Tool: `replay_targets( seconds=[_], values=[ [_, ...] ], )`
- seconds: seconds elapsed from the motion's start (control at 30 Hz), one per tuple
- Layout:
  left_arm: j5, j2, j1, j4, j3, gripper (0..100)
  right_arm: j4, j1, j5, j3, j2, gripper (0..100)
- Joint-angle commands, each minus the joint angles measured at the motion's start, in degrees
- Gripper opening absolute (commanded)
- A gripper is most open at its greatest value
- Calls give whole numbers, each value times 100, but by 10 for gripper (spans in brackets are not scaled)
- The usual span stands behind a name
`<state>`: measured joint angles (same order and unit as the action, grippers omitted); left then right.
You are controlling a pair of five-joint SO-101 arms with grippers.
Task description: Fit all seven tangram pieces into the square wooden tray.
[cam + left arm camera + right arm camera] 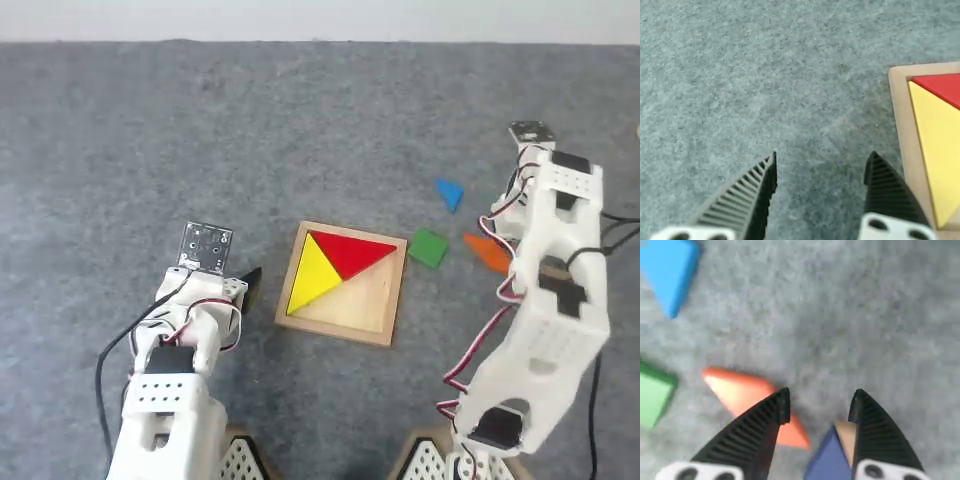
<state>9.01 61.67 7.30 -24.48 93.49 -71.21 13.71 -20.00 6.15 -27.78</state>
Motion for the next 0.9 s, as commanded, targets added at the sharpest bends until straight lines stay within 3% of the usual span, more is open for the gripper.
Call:
replay_targets(
  seconds=[0.0,0.23,0.47,0.63,0.87],
  values=[
    [53,105,-9,132,-40,280,-4,-295,-246,-747,1754,217],
    [53,105,-9,132,-40,280,444,-418,-756,-2462,3169,218],
    [53,105,-9,132,-40,280,1086,-532,-545,-2901,3231,217],
    [53,105,-9,132,-31,280,778,-629,-1240,-3218,3240,217],
    [53,105,-9,132,-31,280,1807,-523,-2593,-4378,3811,218]
  ],
)
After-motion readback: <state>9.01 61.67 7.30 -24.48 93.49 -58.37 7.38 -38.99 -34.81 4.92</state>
